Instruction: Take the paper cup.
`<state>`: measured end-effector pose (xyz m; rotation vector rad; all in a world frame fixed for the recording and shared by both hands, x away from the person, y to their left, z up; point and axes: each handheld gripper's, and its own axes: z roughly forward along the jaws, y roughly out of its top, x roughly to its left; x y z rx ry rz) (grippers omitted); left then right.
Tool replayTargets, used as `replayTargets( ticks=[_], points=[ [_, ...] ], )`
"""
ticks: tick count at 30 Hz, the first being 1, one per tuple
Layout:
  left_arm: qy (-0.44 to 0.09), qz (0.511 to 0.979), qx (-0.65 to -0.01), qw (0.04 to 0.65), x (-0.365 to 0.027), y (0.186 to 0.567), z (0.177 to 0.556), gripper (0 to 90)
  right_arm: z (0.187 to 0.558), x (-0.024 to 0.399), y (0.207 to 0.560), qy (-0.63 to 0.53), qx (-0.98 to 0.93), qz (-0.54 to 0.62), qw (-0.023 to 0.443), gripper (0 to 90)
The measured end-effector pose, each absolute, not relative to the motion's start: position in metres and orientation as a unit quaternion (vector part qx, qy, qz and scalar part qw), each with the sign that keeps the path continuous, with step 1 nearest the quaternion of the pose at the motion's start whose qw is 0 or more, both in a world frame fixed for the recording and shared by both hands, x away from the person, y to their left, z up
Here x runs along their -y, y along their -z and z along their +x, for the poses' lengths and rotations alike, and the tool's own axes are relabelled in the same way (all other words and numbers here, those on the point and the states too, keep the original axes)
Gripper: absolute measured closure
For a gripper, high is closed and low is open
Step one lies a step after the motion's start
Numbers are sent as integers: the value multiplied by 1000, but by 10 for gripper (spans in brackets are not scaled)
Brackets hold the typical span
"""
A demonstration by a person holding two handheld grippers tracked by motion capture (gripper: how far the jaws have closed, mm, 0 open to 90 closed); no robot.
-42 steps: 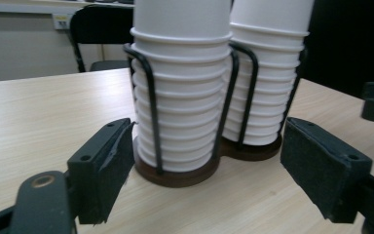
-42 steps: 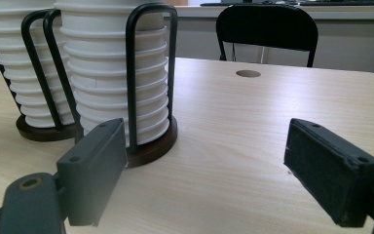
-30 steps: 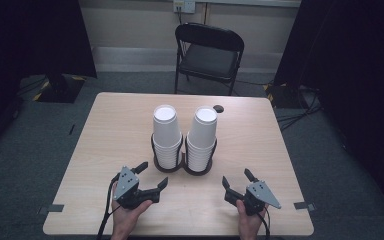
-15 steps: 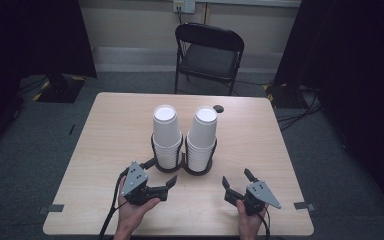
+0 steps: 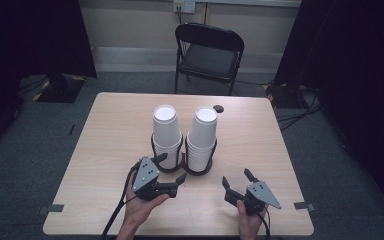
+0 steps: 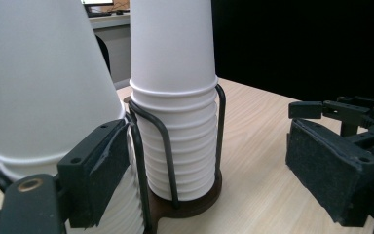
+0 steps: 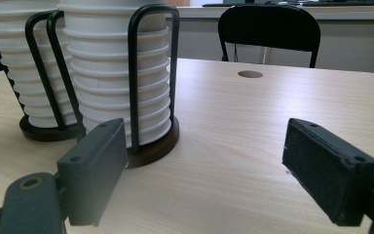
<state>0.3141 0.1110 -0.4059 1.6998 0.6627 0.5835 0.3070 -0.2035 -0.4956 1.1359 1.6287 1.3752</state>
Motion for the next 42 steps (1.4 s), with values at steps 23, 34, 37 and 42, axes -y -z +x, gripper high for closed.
replayTargets(
  ticks=[23, 34, 37, 42],
  points=[
    [-263, 720, -265, 585, -90, 381, 333, 156, 307, 203, 496, -534, -632, 436, 354, 156],
    [-270, 718, -262, 586, -78, 364, 342, 157, 307, 203, 496, -534, -633, 436, 353, 157],
    [-269, 717, -260, 588, -77, 362, 343, 157, 307, 203, 496, -534, -633, 436, 352, 157],
    [-265, 714, -264, 592, -75, 356, 348, 157, 307, 204, 496, -534, -633, 436, 352, 157]
  ],
)
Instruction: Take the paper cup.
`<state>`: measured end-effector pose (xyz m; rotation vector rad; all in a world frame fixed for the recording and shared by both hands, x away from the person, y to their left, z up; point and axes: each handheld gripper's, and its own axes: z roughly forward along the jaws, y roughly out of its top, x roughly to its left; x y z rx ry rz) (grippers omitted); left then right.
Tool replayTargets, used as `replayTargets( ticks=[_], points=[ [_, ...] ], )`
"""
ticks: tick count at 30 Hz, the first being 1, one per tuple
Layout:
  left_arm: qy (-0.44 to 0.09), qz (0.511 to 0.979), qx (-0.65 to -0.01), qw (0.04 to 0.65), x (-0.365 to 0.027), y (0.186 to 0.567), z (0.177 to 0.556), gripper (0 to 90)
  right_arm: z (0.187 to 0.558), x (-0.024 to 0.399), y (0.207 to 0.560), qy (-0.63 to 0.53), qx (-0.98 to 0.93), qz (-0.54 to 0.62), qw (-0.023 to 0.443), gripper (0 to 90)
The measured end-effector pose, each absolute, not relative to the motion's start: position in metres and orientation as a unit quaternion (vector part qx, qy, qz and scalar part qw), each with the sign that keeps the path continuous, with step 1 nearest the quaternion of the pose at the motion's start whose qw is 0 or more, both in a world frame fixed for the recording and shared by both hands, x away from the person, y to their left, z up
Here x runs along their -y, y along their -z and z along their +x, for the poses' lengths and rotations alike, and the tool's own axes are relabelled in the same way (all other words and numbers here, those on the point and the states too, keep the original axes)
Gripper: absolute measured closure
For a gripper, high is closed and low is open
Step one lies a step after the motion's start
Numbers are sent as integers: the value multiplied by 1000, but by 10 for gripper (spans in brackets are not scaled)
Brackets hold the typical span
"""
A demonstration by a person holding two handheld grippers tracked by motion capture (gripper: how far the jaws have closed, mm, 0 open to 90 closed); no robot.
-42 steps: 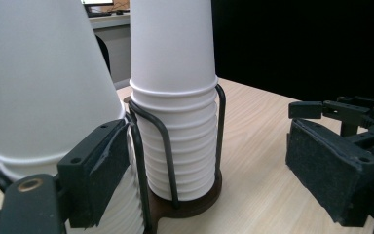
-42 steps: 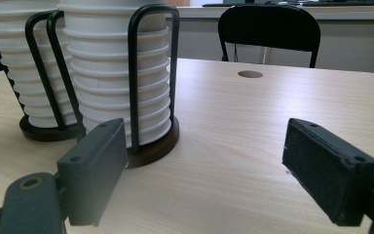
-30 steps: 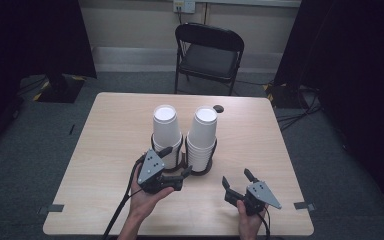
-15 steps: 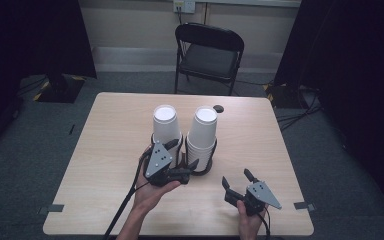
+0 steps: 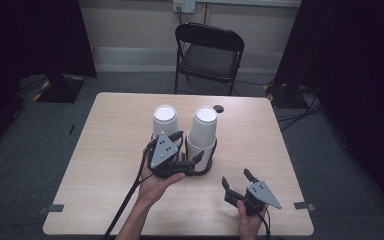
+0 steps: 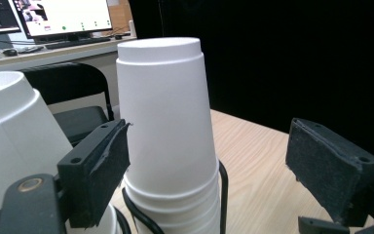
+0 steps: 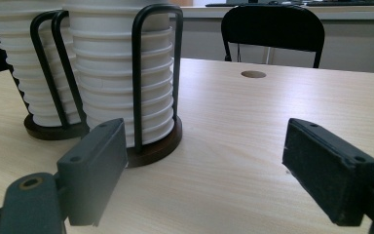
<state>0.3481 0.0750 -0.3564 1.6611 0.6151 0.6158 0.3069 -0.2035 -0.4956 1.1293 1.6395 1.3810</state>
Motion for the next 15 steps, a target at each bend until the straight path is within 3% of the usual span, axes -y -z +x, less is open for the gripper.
replayTargets(
  ticks=[15],
  points=[
    [-265, 708, -273, 595, -64, 336, 367, 158, 307, 204, 496, -535, -633, 436, 351, 157]
  ],
)
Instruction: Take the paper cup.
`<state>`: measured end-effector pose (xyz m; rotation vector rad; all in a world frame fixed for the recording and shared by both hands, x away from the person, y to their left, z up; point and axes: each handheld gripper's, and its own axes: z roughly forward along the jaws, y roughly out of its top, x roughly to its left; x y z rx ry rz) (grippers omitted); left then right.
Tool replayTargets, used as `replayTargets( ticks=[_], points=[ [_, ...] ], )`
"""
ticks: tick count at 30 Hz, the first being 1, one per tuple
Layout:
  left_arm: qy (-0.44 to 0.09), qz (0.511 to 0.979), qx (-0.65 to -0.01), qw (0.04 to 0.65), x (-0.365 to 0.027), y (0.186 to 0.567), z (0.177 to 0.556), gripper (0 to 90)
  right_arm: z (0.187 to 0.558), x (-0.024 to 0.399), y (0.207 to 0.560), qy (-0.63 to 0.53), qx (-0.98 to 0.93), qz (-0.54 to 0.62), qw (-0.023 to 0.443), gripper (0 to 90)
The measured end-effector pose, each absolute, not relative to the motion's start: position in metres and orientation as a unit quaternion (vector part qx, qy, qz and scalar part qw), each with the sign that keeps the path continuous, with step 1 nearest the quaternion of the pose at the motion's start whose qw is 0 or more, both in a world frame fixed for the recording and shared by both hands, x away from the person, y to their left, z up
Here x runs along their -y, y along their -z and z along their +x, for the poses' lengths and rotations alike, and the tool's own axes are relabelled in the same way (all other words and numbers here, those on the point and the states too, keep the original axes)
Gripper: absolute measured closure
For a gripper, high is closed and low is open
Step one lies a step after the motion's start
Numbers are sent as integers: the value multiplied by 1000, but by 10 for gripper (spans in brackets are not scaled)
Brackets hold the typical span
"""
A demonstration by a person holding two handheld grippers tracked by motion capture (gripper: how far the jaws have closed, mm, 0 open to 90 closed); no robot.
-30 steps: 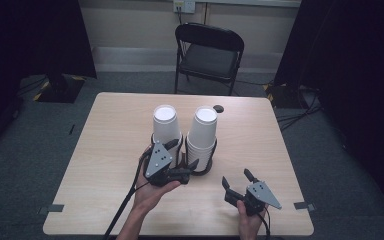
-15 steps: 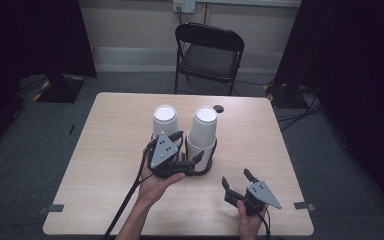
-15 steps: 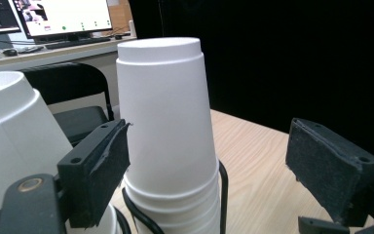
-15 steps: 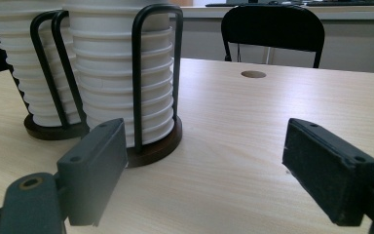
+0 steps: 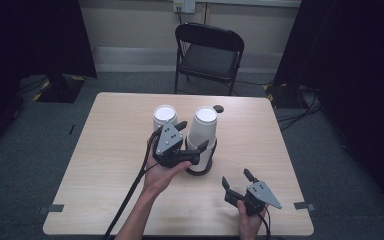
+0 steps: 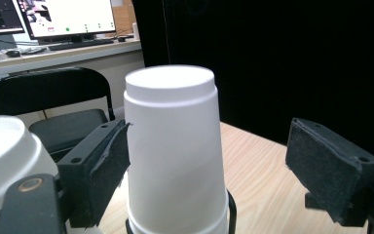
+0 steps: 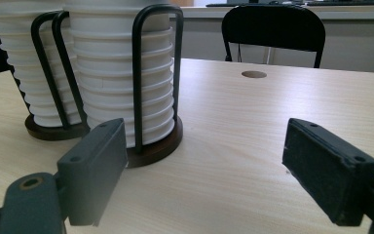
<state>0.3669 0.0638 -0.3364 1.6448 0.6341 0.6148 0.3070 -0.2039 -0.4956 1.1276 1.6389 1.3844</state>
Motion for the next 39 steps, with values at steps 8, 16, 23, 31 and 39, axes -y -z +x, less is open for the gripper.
replayTargets(
  ticks=[8, 16, 23, 31, 39],
  points=[
    [-274, 709, -274, 590, -54, 328, 377, 158, 307, 204, 496, -535, -633, 435, 350, 158],
    [-279, 708, -288, 582, -46, 322, 389, 157, 307, 204, 496, -536, -635, 433, 349, 161],
    [-281, 714, -292, 571, -42, 320, 397, 157, 307, 204, 496, -537, -636, 431, 348, 161],
    [-288, 722, -294, 556, -32, 324, 404, 157, 307, 204, 496, -539, -636, 431, 346, 162],
    [-294, 723, -300, 549, -27, 325, 408, 159, 307, 204, 496, -539, -636, 430, 345, 162]
  ],
)
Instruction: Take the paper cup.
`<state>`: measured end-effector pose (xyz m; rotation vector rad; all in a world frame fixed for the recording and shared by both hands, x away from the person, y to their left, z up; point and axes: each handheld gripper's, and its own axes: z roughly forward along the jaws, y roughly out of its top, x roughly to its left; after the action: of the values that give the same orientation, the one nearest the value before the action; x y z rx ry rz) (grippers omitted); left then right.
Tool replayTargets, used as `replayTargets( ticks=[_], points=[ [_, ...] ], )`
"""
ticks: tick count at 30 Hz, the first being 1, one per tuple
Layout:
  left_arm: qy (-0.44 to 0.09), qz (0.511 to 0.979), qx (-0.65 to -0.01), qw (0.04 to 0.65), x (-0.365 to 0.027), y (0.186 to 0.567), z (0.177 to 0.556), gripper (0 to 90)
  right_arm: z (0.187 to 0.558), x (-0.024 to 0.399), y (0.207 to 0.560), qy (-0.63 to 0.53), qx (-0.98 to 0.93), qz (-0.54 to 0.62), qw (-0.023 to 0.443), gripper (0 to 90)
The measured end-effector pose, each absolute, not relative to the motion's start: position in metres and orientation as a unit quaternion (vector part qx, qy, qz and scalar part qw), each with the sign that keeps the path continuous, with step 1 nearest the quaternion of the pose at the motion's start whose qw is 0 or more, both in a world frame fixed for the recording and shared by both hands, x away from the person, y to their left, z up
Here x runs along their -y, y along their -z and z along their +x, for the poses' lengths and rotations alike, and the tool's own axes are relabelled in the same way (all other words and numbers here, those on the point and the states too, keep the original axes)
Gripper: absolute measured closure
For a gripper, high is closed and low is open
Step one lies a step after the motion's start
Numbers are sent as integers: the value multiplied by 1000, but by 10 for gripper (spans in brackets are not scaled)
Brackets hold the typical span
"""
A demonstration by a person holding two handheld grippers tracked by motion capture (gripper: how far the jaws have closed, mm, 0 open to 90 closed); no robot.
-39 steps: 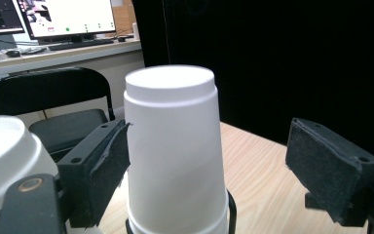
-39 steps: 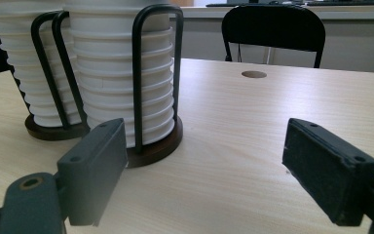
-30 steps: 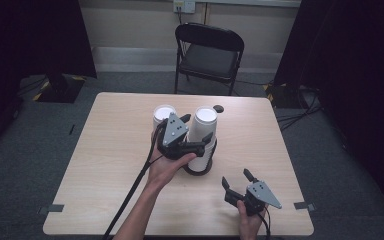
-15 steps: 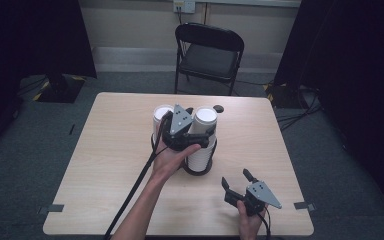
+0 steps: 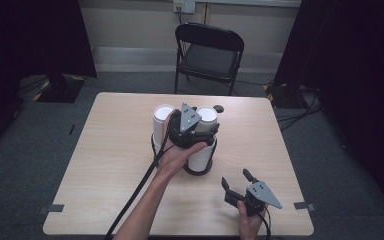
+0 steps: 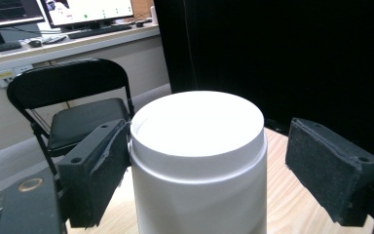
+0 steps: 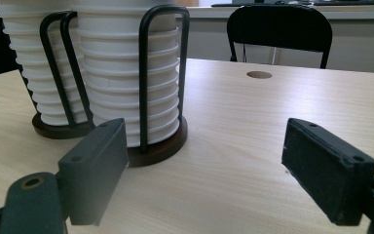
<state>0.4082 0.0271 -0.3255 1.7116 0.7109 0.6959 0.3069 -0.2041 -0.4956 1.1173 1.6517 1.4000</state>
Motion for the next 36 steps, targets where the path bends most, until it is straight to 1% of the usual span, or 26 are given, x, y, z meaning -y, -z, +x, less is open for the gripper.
replayTargets(
  ticks=[7, 10, 17, 18, 21, 26, 30, 36],
  points=[
    [-303, 726, -301, 540, -22, 327, 410, 160, 307, 204, 496, -540, -636, 430, 344, 162],
    [-298, 720, -317, 541, -20, 328, 411, 157, 307, 204, 496, -539, -636, 431, 344, 162],
    [-301, 722, -324, 532, -17, 332, 413, 168, 307, 204, 496, -539, -636, 431, 344, 162],
    [-310, 727, -322, 521, -15, 334, 415, 181, 307, 204, 496, -539, -637, 431, 344, 162],
    [-315, 728, -321, 518, -13, 335, 416, 178, 307, 204, 496, -539, -637, 431, 344, 162],
    [-310, 723, -333, 520, -11, 336, 416, 166, 307, 204, 496, -539, -639, 428, 344, 162],
    [-300, 725, -344, 516, -11, 340, 421, 203, 307, 204, 496, -538, -639, 429, 343, 163],
    [-301, 729, -347, 508, -8, 343, 423, 190, 307, 204, 496, -538, -639, 429, 343, 162]
  ],
)
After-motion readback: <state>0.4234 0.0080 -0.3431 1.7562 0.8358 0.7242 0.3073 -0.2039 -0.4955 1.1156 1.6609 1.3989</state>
